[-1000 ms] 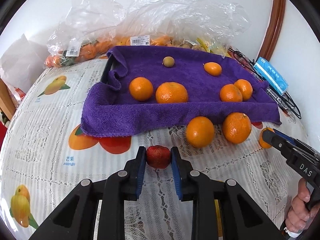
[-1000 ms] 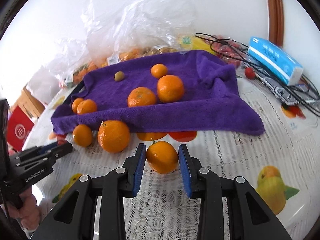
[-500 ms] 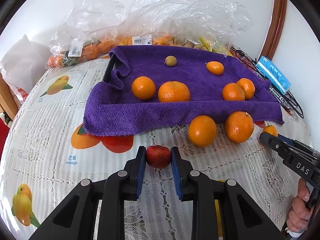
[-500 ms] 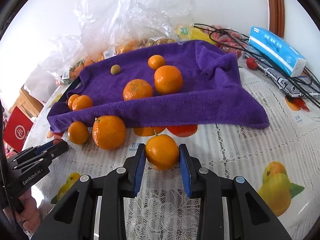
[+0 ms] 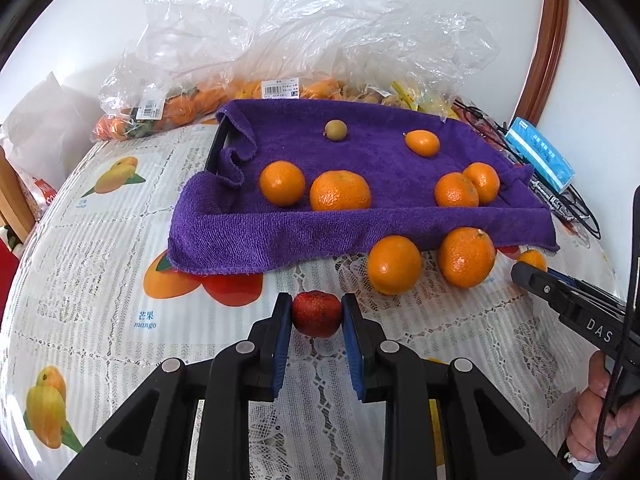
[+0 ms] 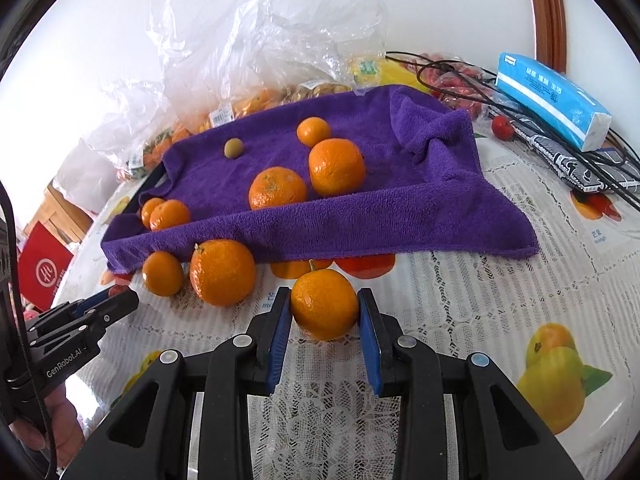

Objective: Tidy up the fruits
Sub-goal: 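Lift both held fruits and carry them over the purple towel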

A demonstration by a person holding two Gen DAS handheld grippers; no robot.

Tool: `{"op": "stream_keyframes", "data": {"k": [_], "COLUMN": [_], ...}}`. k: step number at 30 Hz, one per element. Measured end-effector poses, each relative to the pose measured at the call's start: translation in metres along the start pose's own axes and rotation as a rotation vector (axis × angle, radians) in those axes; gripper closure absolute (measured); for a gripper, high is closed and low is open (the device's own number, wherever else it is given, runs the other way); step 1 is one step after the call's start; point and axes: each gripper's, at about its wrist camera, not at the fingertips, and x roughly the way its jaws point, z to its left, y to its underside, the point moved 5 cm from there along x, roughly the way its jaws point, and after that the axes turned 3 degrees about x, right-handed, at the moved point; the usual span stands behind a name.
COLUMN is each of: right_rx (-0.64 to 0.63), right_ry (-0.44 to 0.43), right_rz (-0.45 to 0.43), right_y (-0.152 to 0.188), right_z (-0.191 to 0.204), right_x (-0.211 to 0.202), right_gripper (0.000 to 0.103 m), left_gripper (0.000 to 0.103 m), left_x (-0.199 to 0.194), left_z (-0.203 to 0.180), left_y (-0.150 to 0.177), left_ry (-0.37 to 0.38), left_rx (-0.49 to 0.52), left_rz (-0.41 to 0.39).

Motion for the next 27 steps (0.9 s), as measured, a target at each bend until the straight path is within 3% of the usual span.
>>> {"op": "stream_keyframes", "data": {"k": [17, 27], "right_rx": [-0.106, -0.104], "right_ry": [0.006, -0.01], "right_rz": [-0.074, -0.171], "right_y": [-0.026, -0.067], "right_z": [0.018, 0.028], "right_x": [-0.034, -0.043], "right_gripper": [0.07, 0.07], "left_gripper": [0.079, 0.079], "left_x": [-0.023, -0.03], "left_z": [0.007, 0.004], "left_y": [-0.021, -0.053], "left_ry": [0.06, 0.042], "left_rx": [-0.049, -0.035], "left_rz": [-0.064, -0.122]}}
